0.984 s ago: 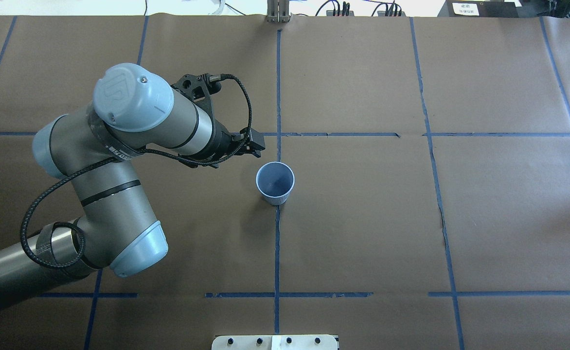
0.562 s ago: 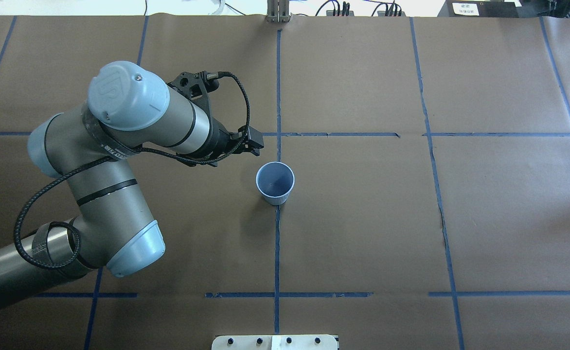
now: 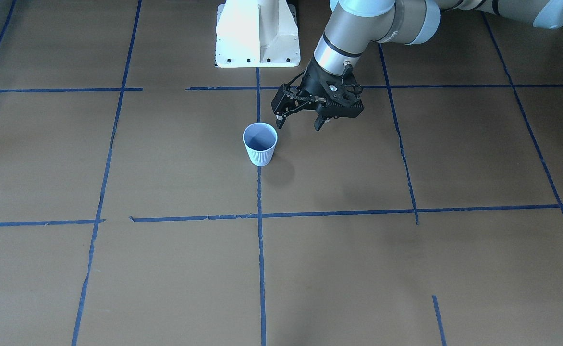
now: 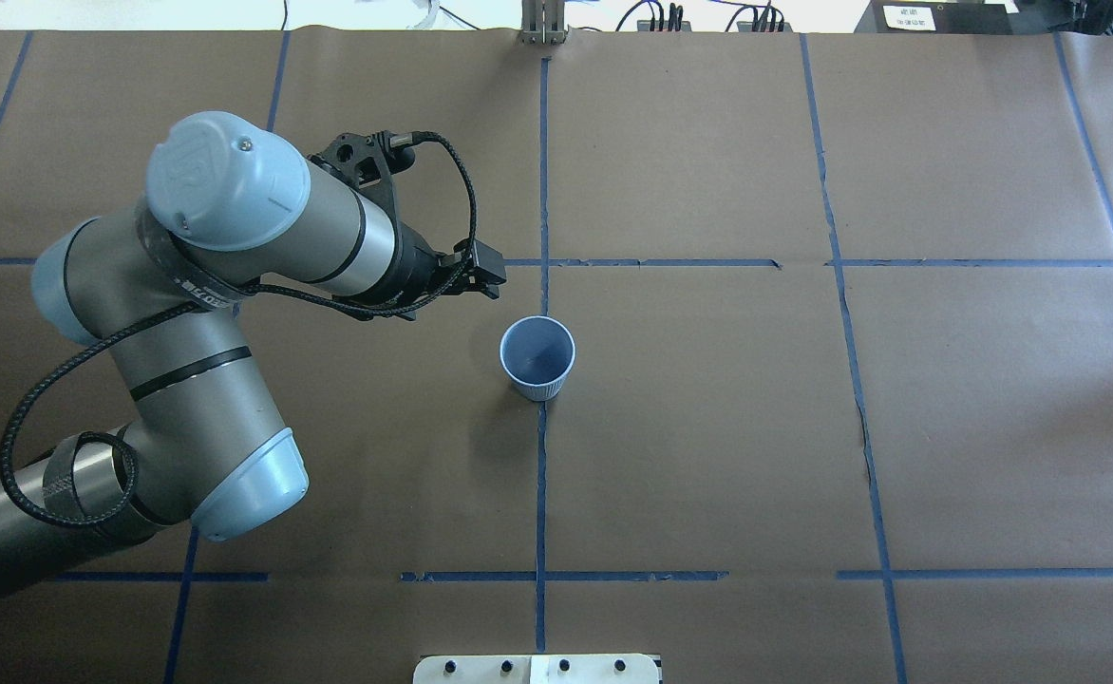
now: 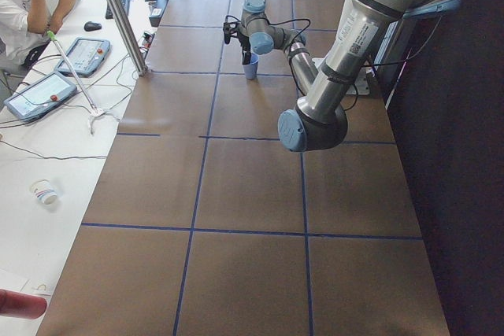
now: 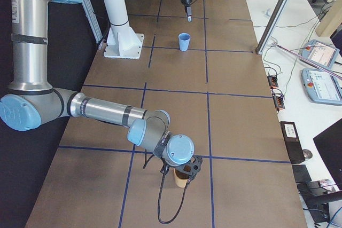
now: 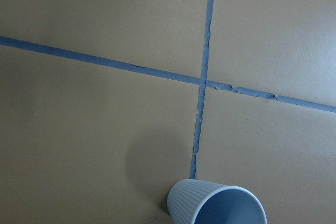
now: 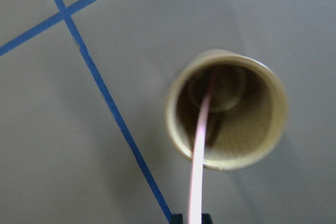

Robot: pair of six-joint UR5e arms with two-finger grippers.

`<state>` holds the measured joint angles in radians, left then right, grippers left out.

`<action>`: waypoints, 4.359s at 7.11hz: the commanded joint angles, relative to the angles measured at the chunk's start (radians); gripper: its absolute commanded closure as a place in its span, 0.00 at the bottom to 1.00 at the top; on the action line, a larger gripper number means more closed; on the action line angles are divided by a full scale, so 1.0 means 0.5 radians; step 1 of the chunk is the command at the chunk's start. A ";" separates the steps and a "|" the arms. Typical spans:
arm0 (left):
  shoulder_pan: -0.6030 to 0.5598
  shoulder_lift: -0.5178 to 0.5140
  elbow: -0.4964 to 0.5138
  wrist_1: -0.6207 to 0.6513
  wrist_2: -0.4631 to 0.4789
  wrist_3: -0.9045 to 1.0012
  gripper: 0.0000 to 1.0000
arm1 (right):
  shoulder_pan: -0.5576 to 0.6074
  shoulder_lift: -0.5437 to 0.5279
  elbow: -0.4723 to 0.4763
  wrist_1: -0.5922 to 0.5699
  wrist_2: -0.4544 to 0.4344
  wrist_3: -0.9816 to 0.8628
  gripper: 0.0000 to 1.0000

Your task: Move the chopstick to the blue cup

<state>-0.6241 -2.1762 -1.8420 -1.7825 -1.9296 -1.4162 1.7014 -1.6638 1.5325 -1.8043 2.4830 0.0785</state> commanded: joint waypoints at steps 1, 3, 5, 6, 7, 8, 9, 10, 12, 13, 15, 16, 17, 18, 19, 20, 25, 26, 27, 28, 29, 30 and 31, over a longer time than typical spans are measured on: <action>-0.010 0.008 -0.004 0.000 0.003 -0.002 0.00 | 0.003 -0.004 0.012 -0.009 0.001 -0.007 1.00; -0.016 0.023 -0.004 0.000 0.003 0.001 0.00 | 0.085 -0.004 0.064 -0.012 -0.002 -0.010 1.00; -0.016 0.020 -0.004 0.000 0.003 -0.002 0.00 | 0.159 0.023 0.360 -0.316 -0.005 -0.010 1.00; -0.016 0.020 -0.004 0.000 0.003 -0.002 0.00 | 0.229 0.036 0.511 -0.495 -0.026 -0.007 1.00; -0.022 0.023 -0.004 0.000 0.003 0.001 0.00 | 0.333 0.027 0.597 -0.560 -0.036 -0.010 1.00; -0.022 0.023 -0.001 0.000 0.006 0.001 0.00 | 0.380 0.011 0.665 -0.576 -0.036 -0.010 0.99; -0.028 0.023 -0.004 0.000 0.006 0.001 0.00 | 0.413 0.032 0.766 -0.758 -0.033 -0.010 0.99; -0.037 0.020 -0.004 -0.003 0.003 -0.024 0.00 | 0.390 0.118 0.937 -0.942 -0.005 0.018 0.99; -0.053 0.023 -0.004 -0.006 0.003 -0.045 0.00 | 0.112 0.201 1.018 -1.000 0.400 0.024 0.98; -0.086 0.020 -0.004 -0.009 0.003 -0.048 0.00 | -0.075 0.329 1.018 -1.000 0.549 0.066 0.98; -0.126 0.023 -0.004 -0.009 0.003 -0.039 0.00 | -0.513 0.684 1.022 -0.951 0.743 0.561 0.97; -0.160 0.027 -0.001 -0.009 0.003 -0.036 0.00 | -0.847 0.899 1.012 -0.829 0.740 0.983 0.97; -0.248 0.048 -0.001 -0.009 0.000 -0.018 0.00 | -1.099 1.010 0.939 -0.485 0.734 1.364 0.97; -0.328 0.091 0.011 -0.012 -0.003 0.092 0.00 | -1.263 1.075 0.799 -0.089 0.734 1.650 0.97; -0.389 0.115 0.030 -0.012 -0.010 0.190 0.00 | -1.407 1.179 0.673 0.218 0.734 1.899 0.97; -0.402 0.119 0.036 -0.012 -0.010 0.197 0.00 | -1.475 1.311 0.572 0.358 0.731 2.041 0.97; -0.390 0.134 0.235 -0.305 -0.010 0.182 0.00 | -1.660 1.502 0.475 0.378 0.722 2.061 0.96; -0.390 0.149 0.242 -0.325 -0.010 0.179 0.00 | -1.697 1.502 0.454 0.378 0.719 2.061 0.96; -0.393 0.149 0.227 -0.334 -0.013 0.179 0.00 | -1.718 1.578 0.366 0.378 0.716 2.061 0.96; -0.393 0.164 0.202 -0.334 -0.013 0.173 0.00 | -1.746 1.634 0.271 0.381 0.713 2.061 0.96; -0.393 0.165 0.202 -0.334 -0.013 0.172 0.00 | -1.798 1.634 0.227 0.381 0.679 2.058 0.95; -0.390 0.165 0.205 -0.334 -0.013 0.172 0.00 | -1.874 1.640 0.163 0.384 0.603 2.055 0.87; -0.393 0.165 0.202 -0.334 -0.013 0.172 0.00 | -1.911 1.680 0.099 0.384 0.566 2.055 0.79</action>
<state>-0.8201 -2.0944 -1.7399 -1.9495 -1.9359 -1.3298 0.7751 -0.8411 1.6205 -1.6128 2.7938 1.1067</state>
